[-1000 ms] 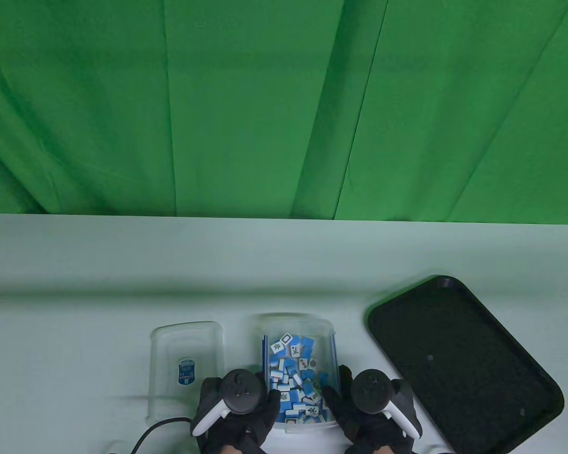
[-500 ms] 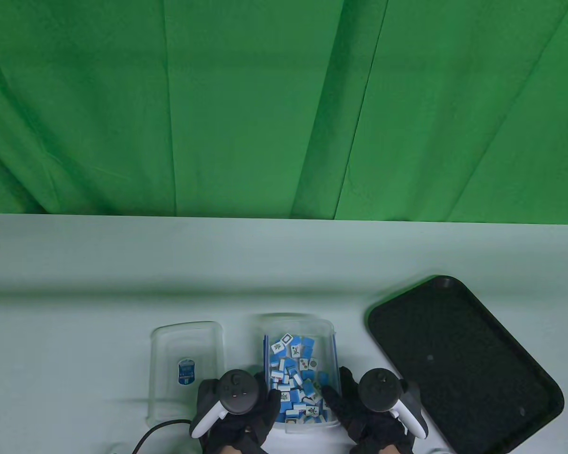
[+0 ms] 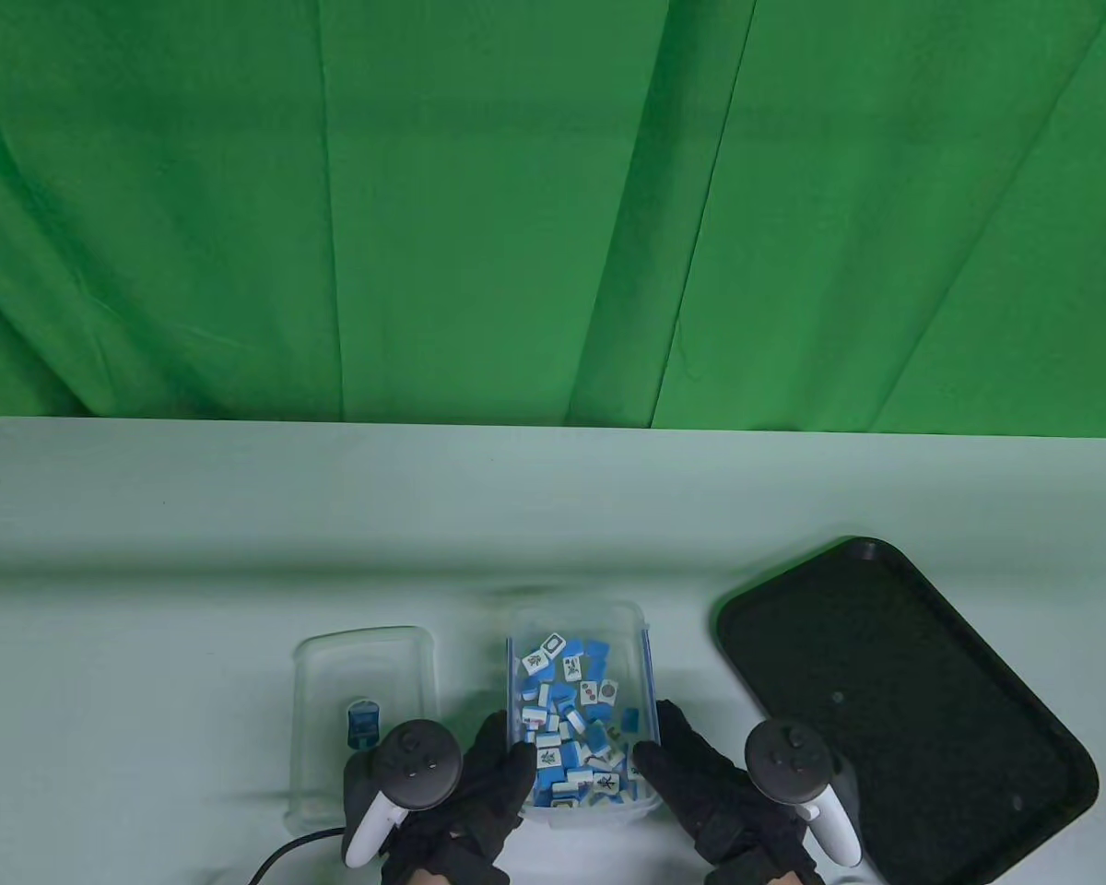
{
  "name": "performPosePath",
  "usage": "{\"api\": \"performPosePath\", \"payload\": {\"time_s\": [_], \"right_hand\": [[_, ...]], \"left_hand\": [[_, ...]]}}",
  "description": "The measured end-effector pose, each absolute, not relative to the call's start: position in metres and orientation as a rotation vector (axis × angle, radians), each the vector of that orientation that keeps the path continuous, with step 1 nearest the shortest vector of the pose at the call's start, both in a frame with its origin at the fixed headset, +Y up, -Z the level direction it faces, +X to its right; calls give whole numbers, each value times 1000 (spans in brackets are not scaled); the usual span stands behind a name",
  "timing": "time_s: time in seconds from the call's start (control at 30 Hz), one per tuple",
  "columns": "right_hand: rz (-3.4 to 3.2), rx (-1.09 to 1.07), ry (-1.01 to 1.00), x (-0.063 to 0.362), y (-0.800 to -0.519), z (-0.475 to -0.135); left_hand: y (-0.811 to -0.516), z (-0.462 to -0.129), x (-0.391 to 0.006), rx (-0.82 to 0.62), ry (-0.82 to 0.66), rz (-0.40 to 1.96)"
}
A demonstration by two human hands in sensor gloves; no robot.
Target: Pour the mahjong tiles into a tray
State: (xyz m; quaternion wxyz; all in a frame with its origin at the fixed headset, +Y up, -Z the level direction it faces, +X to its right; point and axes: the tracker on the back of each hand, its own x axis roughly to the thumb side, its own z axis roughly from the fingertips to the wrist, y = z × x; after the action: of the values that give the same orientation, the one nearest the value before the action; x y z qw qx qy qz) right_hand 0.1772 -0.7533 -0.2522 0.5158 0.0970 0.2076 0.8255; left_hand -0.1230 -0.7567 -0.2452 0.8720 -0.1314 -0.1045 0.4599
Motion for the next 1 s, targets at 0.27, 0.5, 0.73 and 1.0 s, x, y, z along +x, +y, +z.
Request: {"api": "performPosePath", "payload": {"time_s": [0.27,0.5,0.73,1.0], "right_hand": [[1736,319,684,177,-758,-251],[1573,382,593,169,-754,-246],[1409,257,413,174,-747,-241],[1336,186,305,211,-730,-250]], "left_hand": [[-745,-240,-127,-179,-244,1004],[-729,-229,-122,-62,-293,998],[-724,-227,-119,50,-378,1029],[-717,-229,-123,193,-332,493]]}}
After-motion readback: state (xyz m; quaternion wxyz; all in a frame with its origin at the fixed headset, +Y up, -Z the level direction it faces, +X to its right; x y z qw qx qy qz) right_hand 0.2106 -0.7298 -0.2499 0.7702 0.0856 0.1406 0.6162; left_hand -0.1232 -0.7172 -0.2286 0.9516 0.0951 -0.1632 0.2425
